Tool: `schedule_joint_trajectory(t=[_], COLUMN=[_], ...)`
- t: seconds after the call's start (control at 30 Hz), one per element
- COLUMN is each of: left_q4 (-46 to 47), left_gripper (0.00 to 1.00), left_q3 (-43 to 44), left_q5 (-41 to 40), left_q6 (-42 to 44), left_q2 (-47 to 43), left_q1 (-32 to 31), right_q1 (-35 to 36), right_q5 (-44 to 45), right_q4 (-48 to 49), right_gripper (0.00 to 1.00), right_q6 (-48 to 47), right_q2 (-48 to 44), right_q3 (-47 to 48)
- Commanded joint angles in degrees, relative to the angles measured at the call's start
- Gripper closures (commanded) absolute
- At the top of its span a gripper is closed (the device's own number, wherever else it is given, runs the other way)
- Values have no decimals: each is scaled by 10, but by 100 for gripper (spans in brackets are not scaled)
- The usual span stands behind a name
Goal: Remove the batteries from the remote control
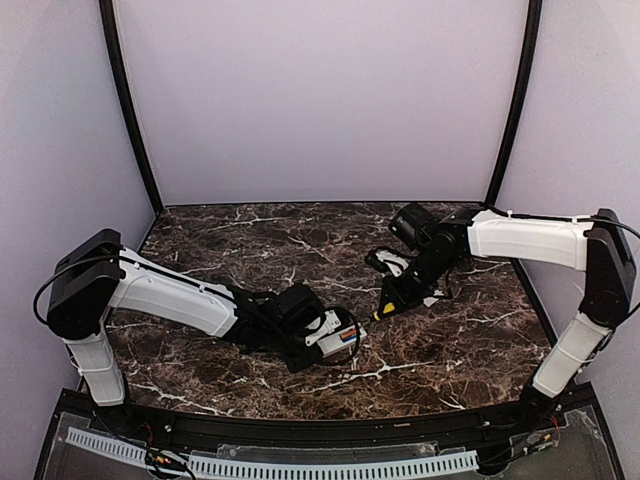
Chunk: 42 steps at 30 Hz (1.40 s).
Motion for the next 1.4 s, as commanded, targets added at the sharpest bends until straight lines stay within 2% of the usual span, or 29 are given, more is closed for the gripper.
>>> schedule_joint_trajectory(t=[0.0, 0.6, 1.0, 1.37], left_q4=[-12, -4, -10, -8], left_gripper=[100, 100, 100, 100], left_q3=[10, 7, 8, 7], left_q5=[-4, -13, -12, -10], left_q6=[3, 4, 4, 4], left_q2=[10, 14, 12, 11], left_q1=[-2, -2, -2, -2], right_q1=[14, 18, 11, 9], right_q5=[-17, -117, -8, 42], right_q4=[9, 27, -32, -51], right_gripper=[100, 100, 100, 100], right_q6=[-5, -60, -45, -36], right_q2=[7, 29, -1, 11], right_q3=[1, 7, 33, 56])
